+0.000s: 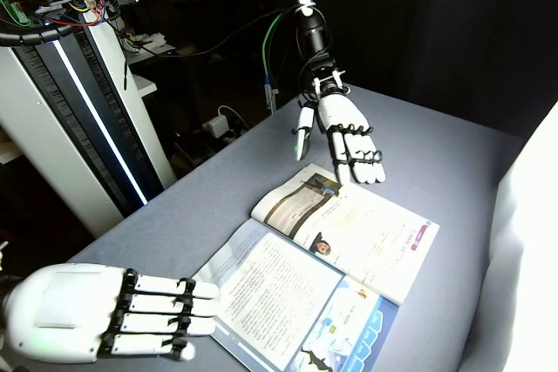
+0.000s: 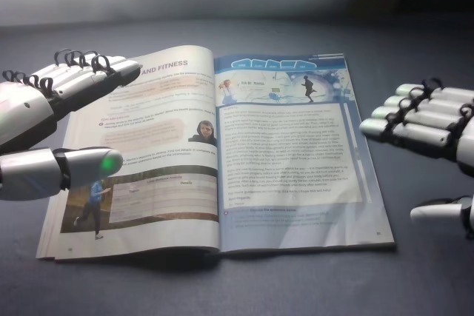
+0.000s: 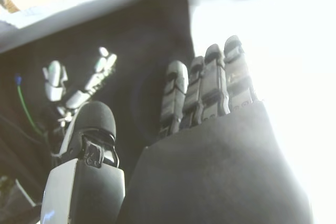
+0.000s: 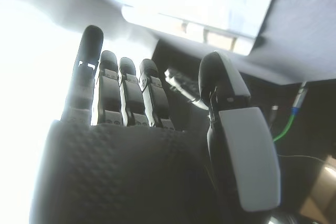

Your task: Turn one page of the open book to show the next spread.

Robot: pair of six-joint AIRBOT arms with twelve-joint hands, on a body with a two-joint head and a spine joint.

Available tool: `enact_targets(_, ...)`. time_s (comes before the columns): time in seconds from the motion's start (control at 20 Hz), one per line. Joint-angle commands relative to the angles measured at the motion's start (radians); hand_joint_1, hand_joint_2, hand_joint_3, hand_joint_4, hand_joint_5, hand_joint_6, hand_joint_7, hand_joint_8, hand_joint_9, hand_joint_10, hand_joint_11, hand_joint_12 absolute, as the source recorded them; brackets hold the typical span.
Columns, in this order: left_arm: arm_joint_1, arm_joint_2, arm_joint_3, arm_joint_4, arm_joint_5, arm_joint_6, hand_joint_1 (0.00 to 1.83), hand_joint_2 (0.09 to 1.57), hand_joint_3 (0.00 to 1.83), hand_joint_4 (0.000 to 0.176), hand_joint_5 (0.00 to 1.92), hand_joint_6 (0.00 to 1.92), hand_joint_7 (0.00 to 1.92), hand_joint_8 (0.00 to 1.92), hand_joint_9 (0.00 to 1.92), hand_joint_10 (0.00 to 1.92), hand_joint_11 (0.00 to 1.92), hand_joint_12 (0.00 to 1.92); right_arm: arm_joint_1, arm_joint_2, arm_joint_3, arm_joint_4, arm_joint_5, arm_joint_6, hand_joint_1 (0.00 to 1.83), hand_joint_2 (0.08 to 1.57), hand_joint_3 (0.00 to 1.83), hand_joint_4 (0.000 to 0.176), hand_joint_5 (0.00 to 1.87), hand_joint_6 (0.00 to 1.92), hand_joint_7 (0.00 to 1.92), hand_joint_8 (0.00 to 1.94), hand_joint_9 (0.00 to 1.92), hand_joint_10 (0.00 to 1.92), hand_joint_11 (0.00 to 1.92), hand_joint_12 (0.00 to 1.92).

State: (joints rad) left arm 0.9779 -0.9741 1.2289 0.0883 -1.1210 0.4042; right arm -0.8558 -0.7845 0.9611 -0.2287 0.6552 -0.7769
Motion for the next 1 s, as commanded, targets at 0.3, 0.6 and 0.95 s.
enact_targets(0.3,0.031,0.046,-0.021,-0.053,-0.109,0.019,0.0,1.06,0.0,0.0,0.0,0.0,0.0,0.0,0.0,0.0,0.0,0.0,0.056,-0.047,0.03,-0.149,-0.073,0.104,0.07,1.26,0.0,0.0,0.0,0.0,0.0,0.0,0.0,0.0,0.0,0.0)
enact_targets(0.6,0.041,0.05,-0.023,-0.065,-0.118,0.022,0.0,1.12,0.01,0.0,0.0,0.0,0.0,0.0,0.0,0.0,0.0,0.0,0.092,-0.1,0.072,-0.257,-0.121,0.199,0.05,1.26,0.0,0.0,0.0,0.0,0.0,0.0,0.0,0.0,0.0,0.0)
enact_targets(0.95,0.046,0.061,-0.026,-0.071,-0.13,0.022,0.0,1.13,0.0,0.0,0.0,0.0,0.0,0.0,0.0,0.0,0.0,0.0,0.093,-0.163,0.117,-0.275,-0.169,0.211,0.05,1.22,0.0,0.0,0.0,0.0,0.0,0.0,0.0,0.0,0.0,0.0)
